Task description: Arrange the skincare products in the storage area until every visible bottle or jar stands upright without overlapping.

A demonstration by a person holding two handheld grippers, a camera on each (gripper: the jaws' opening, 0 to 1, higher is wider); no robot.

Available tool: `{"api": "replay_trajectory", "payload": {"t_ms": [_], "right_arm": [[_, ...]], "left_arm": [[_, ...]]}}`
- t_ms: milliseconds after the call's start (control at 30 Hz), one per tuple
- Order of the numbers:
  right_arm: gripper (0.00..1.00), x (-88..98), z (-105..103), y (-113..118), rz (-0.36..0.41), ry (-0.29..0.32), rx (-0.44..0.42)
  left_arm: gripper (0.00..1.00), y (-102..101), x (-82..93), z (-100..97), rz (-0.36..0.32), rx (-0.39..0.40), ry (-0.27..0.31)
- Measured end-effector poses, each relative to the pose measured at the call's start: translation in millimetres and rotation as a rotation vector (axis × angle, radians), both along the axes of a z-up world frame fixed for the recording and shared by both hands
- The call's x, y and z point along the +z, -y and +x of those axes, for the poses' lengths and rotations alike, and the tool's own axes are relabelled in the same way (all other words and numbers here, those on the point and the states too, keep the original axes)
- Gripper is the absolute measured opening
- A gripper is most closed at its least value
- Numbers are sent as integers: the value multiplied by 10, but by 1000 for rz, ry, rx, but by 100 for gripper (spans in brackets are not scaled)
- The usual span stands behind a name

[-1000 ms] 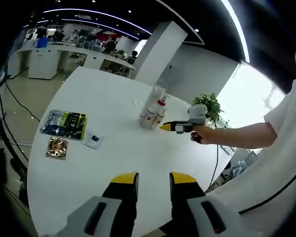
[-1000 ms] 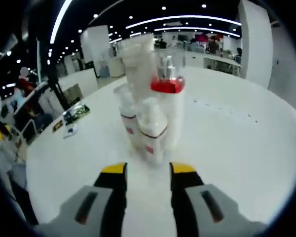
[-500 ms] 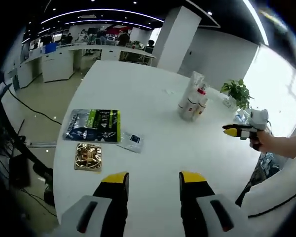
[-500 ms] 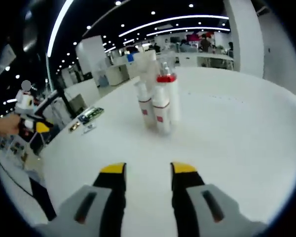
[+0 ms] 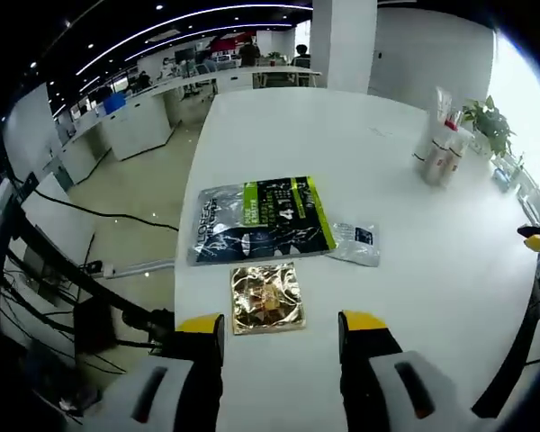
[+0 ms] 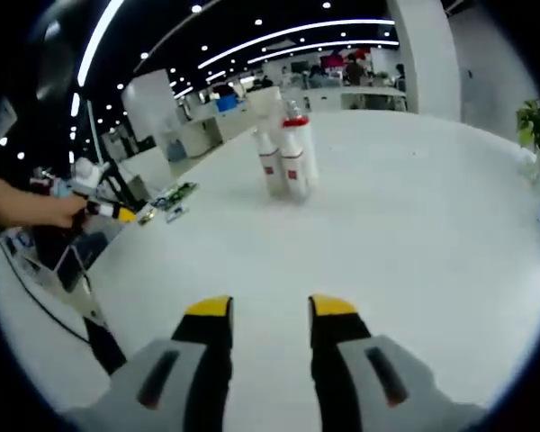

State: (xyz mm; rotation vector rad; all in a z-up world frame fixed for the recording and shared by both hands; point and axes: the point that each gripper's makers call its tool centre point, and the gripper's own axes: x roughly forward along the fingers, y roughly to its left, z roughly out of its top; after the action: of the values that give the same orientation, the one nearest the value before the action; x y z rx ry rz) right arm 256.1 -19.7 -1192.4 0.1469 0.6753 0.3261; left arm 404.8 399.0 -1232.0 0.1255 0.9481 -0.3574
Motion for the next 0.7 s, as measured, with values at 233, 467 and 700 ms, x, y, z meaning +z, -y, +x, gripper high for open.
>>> {"api": "replay_trajectory", "payload": {"t_ms": [233, 467, 700], "right_arm": [[30, 105, -20, -80, -12, 1, -2], [30, 233, 7, -31, -44, 23, 19], [30, 260, -80, 60, -61, 18, 13]], "left_arm": [[52, 43, -56, 116, 1, -14, 5], [52, 66, -170, 144, 36, -26, -8], [51, 3, -277, 105, 82, -10, -49]]}}
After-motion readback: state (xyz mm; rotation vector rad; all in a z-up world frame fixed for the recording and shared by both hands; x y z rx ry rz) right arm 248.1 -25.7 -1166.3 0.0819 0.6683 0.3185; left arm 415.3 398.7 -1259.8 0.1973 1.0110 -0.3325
